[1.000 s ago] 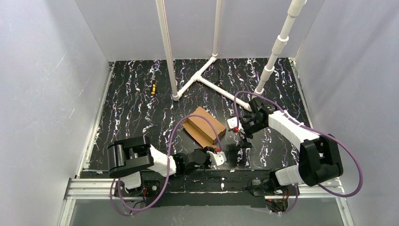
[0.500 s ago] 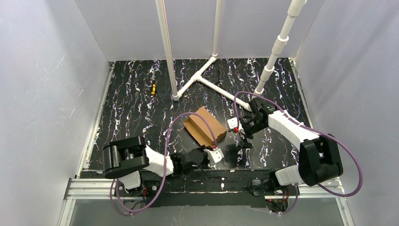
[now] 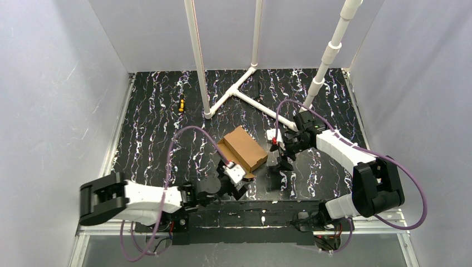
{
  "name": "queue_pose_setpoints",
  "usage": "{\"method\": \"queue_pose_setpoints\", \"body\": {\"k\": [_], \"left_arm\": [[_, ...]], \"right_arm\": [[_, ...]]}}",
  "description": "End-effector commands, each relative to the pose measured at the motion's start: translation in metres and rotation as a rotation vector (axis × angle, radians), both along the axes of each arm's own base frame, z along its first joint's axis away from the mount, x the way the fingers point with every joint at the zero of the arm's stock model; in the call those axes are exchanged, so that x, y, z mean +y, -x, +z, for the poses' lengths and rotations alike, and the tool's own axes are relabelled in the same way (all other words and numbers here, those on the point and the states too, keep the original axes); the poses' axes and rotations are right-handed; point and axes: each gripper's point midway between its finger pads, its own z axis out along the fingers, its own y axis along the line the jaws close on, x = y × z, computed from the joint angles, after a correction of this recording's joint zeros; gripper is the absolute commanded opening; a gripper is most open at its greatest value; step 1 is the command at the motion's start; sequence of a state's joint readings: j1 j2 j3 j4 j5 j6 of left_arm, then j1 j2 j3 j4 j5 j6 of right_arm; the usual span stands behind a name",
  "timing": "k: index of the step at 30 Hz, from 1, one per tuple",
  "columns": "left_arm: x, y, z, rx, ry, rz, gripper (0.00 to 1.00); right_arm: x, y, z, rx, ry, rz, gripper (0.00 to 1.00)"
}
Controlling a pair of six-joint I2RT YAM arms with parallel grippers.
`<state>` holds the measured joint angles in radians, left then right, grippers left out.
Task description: Fold the paper box
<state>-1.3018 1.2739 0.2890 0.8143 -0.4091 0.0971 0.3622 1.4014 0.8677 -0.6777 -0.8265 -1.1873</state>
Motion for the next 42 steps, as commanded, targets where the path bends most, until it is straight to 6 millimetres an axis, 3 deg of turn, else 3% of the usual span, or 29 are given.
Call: {"method": "queue_pose_setpoints", "body": {"k": [1, 6, 10, 13, 19, 23, 28, 31, 42], "left_arm": [[0.026, 0.003, 0.020, 0.169, 0.144, 0.107, 0.97], [0.050, 0.009, 0.044, 0.254, 0.259, 0.115, 0.98], [0.058, 0.014, 0.035, 0.228, 0.227, 0.058, 0.98], [0.053, 0.018, 0.028, 0.157, 0.113, -0.040, 0.98], [0.036, -0.001, 0.015, 0.013, -0.106, -0.096, 0.98], [0.013, -0.008, 0.019, -0.020, -0.104, -0.128, 0.96], [-0.006, -0.012, 0.014, 0.010, -0.107, -0.142, 0.83], [-0.012, -0.011, 0.010, 0.035, -0.104, -0.143, 0.76], [-0.026, -0.013, -0.001, 0.068, -0.109, -0.142, 0.70]], "right_arm": [[0.008, -0.016, 0.015, -0.018, -0.029, -0.070, 0.93], [0.008, -0.015, 0.013, -0.012, -0.026, -0.067, 0.93], [0.007, -0.015, 0.012, -0.016, -0.019, -0.063, 0.93], [0.007, -0.014, 0.009, -0.013, -0.013, -0.059, 0.93], [0.006, -0.014, 0.006, -0.009, -0.003, -0.053, 0.93], [0.005, -0.014, 0.005, -0.009, 0.001, -0.050, 0.93], [0.005, -0.013, 0.004, 0.000, 0.002, -0.045, 0.93], [0.005, -0.013, 0.004, -0.004, 0.003, -0.044, 0.94], [0.005, -0.014, 0.003, 0.000, 0.007, -0.049, 0.94]]}}
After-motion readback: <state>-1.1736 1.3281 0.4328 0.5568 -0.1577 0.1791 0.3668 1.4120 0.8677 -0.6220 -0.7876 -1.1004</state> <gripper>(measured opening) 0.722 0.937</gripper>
